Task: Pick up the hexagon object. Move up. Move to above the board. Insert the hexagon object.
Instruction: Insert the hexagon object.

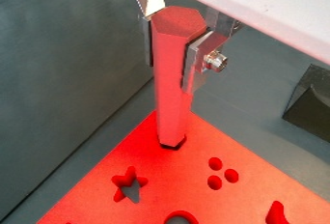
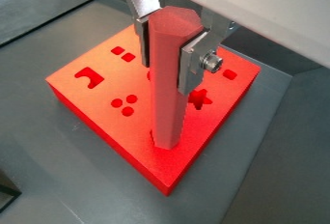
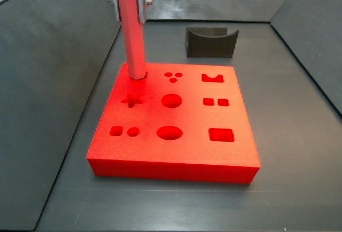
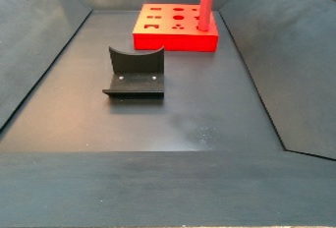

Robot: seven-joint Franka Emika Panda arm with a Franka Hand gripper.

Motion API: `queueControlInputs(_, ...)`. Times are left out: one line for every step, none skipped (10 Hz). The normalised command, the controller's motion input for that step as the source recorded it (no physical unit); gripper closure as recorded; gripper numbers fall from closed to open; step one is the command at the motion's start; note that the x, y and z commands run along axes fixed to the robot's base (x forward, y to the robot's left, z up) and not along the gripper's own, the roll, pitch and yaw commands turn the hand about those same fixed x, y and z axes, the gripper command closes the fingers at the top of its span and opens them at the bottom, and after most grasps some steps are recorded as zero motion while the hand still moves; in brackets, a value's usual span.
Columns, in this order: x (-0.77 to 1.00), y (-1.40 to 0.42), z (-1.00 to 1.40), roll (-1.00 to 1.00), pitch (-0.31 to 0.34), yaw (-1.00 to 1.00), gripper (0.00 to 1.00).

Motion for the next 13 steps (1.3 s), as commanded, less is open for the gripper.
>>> queueControlInputs(0.08, -0.03, -0.20, -0.09, -0.079, 0.00, 1.00)
queueControlInputs(0.09, -0.02, -0.22, -0.10, -0.076, 0.00, 1.00)
queueControlInputs(0.12, 0.00, -0.24, -0.08, -0.063, 0.01, 1.00)
queueControlInputs(0.09, 0.00, -0.35, -0.04, -0.066, 0.05, 1.00)
queueControlInputs(0.00, -0.03, -0.55, 0.00, -0.064, 0.02, 1.00)
queueControlInputs(0.00, -0.06, -0.68, 0.04, -0.057, 0.00, 1.00)
queueControlInputs(0.00, -0.05, -0.72, 0.05, -0.074, 0.00, 1.00)
queueControlInputs(0.00, -0.03, -0.71, 0.03, -0.106, 0.00, 1.00)
queueControlInputs(0.00, 0.00, -0.61, 0.00, -0.127, 0.00, 1.00)
queueControlInputs(0.00, 0.00, -0.58, 0.00, -0.147, 0.00, 1.00)
queueControlInputs(0.00, 0.00, -0.29, -0.12, -0.191, 0.01, 1.00)
queueControlInputs(0.00, 0.00, -0.05, -0.01, -0.064, 0.00, 1.00)
queueControlInputs(0.00, 0.00, 0.00, 0.00, 0.000, 0.00, 1.00)
